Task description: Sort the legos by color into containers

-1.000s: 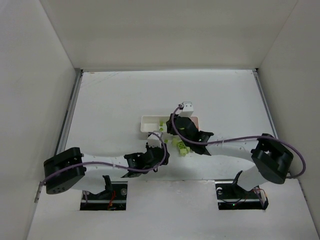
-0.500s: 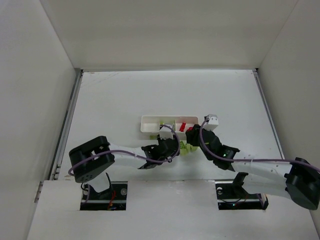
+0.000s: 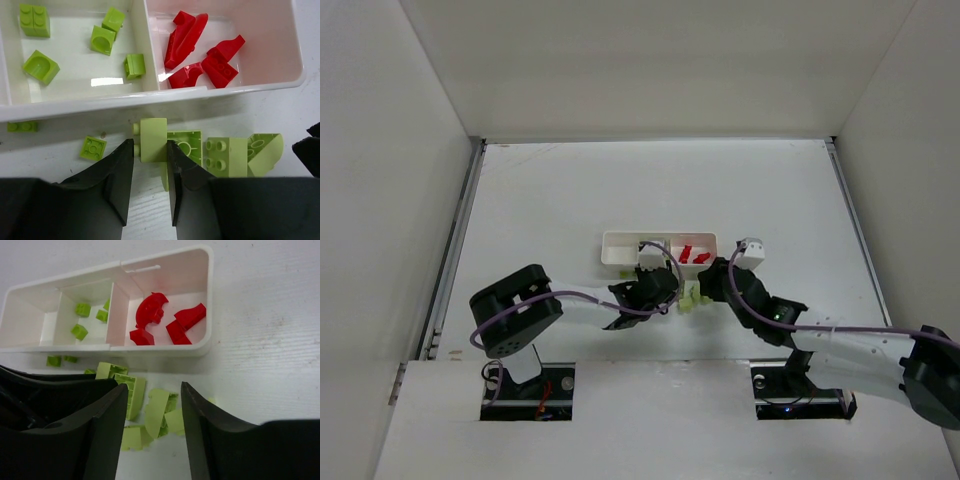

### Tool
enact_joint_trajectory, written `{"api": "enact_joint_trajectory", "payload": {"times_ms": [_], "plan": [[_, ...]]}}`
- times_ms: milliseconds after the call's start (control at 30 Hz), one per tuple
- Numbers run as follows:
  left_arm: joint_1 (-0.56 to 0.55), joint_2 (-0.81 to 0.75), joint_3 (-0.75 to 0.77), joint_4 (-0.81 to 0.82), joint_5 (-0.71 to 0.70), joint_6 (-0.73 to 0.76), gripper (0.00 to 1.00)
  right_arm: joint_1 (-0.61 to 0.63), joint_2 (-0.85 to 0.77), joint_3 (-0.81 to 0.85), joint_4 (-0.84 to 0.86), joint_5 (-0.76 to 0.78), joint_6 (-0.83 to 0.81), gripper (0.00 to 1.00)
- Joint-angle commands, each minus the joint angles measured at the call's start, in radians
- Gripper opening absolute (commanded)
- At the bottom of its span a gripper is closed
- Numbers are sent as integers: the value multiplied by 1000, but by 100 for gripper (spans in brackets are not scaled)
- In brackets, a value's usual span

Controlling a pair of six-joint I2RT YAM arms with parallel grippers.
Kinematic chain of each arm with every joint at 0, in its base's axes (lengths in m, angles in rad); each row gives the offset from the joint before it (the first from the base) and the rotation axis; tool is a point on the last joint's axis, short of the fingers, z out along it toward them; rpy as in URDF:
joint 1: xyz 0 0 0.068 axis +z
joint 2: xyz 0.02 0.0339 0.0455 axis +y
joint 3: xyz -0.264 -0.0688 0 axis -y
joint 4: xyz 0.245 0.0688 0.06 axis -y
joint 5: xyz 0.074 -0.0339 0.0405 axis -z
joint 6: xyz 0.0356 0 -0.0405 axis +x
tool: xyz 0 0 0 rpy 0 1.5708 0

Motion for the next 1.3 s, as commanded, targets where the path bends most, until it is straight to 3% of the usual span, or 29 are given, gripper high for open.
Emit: {"api": "enact_joint_trajectory", "payload": {"times_ms": [0,133,233,567,667,900,1067,1267], "plan": [[-12,-11,29,3,-15,4,17,0,-34,6,-109,14,60,55],[-30,-75,10,-16,-11,9,13,0,-38,32,-303,52,172,65],[-44,-144,-5,-42,-18,24,13,0,-20,46,-357,57,227,70],[-37,-347,-33,-122,-31,72,13,20,104,96,-264,48,236,78],[-11,-410,-43,-128,-61,102,13,25,126,93,-227,48,229,77],[176,-454,-51,-171,-51,113,14,12,166,77,-208,36,253,67],[299,-399,-42,-163,-22,115,15,0,190,84,-190,39,246,64],[359,-301,-33,-142,18,110,17,-3,215,92,-179,36,238,59]]}}
